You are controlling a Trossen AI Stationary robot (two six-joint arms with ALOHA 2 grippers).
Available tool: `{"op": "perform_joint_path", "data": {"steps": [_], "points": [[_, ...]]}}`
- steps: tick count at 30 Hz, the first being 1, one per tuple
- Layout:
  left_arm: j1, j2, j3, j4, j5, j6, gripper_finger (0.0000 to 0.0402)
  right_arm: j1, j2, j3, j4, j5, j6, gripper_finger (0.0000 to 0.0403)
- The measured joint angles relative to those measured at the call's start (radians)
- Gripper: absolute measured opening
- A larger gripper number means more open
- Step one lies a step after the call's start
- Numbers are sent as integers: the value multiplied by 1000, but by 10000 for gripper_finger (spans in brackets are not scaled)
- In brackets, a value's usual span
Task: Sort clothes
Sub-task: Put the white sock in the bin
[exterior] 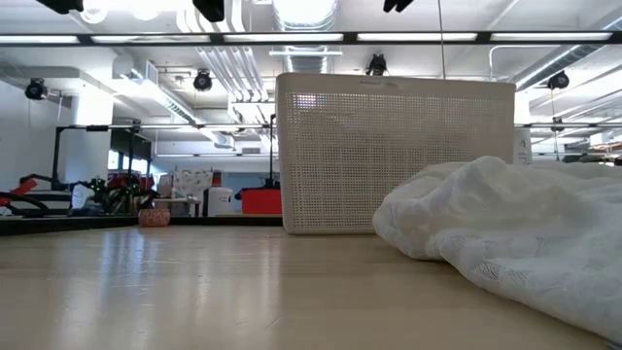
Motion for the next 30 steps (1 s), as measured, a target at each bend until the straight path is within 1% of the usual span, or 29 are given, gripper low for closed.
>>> {"op": "perform_joint_path", "data": {"steps": [2,4,6,7,9,11,13,14,15,17,19,21,25,30], "points": [[0,0,0,0,0,0,0,0,-3,0,-11,-1,11,248],[0,0,0,0,0,0,0,0,-7,0,-43,-21,13,262],[0,0,0,0,0,1,0,-5,-12,0,-79,-75,36,255],[0,0,0,0,0,1,0,-12,-13,0,-93,-116,53,242],[1,0,0,0,0,4,0,-28,-11,-3,-107,-208,84,198],[1,0,0,0,0,7,0,-42,-11,-23,-102,-267,91,136],[1,0,0,0,0,7,0,-55,-11,-62,-71,-281,89,62],[1,0,0,0,0,7,0,-63,-11,-87,-53,-282,84,33],[1,0,0,0,0,7,0,-72,-11,-114,-38,-286,79,18],[1,0,0,0,0,2,0,-97,-10,-172,-14,-316,81,17],[1,0,0,-1,0,2,0,-127,-10,-239,29,-392,82,17],[1,0,0,0,0,3,0,-148,-10,-316,89,-455,81,7],[1,0,0,0,0,5,0,-171,-9,-453,202,-509,76,3],[1,0,0,0,0,6,0,-201,-9,-593,380,-588,73,1]]}}
